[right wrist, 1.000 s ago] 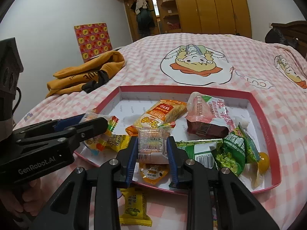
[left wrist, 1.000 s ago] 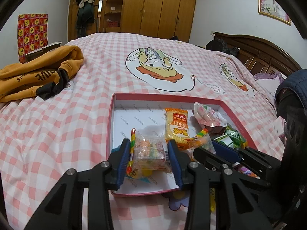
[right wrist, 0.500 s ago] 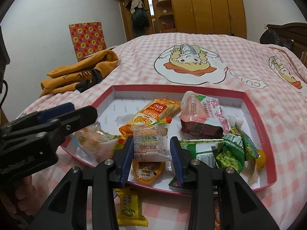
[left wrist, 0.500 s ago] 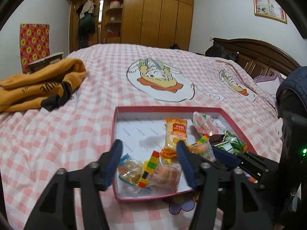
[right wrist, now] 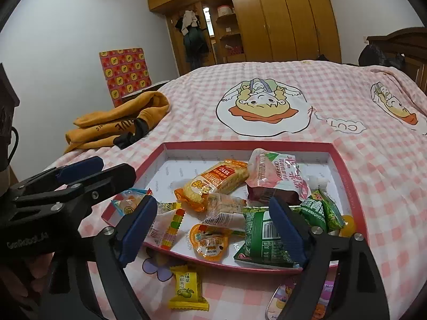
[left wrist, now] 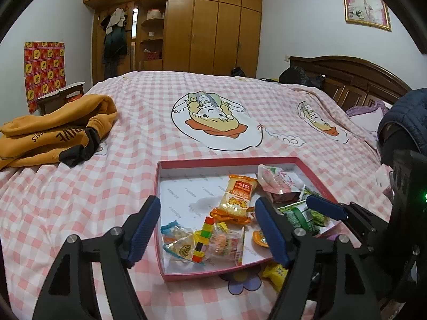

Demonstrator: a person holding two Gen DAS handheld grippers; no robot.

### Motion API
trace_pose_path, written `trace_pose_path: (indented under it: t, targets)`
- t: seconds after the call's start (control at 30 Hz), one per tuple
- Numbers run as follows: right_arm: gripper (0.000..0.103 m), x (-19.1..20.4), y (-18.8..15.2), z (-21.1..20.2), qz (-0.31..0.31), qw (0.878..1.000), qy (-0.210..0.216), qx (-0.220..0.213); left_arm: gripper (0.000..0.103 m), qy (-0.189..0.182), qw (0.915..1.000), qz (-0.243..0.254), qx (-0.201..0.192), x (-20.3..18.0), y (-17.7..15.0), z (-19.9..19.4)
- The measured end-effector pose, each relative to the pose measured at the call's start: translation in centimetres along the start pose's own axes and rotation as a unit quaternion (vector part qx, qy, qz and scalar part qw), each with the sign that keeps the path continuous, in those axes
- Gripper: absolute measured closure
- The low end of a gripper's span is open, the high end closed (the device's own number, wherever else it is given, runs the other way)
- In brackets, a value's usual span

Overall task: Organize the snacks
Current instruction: 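Open both tools to release the bags into the lid, then move both open tools toward the yellow candy packet and mint tin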

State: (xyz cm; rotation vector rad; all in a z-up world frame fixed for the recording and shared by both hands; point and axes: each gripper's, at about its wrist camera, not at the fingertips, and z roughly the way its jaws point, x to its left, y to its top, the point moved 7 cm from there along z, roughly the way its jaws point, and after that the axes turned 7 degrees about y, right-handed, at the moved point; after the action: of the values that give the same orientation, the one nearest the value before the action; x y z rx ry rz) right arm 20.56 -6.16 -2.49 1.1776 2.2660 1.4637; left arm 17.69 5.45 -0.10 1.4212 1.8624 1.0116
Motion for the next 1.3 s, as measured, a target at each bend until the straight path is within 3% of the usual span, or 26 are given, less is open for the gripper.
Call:
trace_pose_path:
  t: [0.57,0.83,1.3]
  targets:
    - [0.013,0.8,-0.4,-1.5,-0.026,0.999,-0.015,0.014,0.023,-0.001,1.0000,0.007,0.004,-1.2,-0.3,-1.5]
    - [0.013,-0.7,-1.5,-2.7,-0.009,0.999,-0.028,0.019,0.023,-0.012,0.9996,-0.016,0.021,-1.4,-1.0,-2.3]
    - [0.013,-2.7,-3.1,-4.3,0.020,0.999,-0.036,0.026,0.023,-0.023,0.9983,-0.010,0.053,-3.0,-3.0,-2.1]
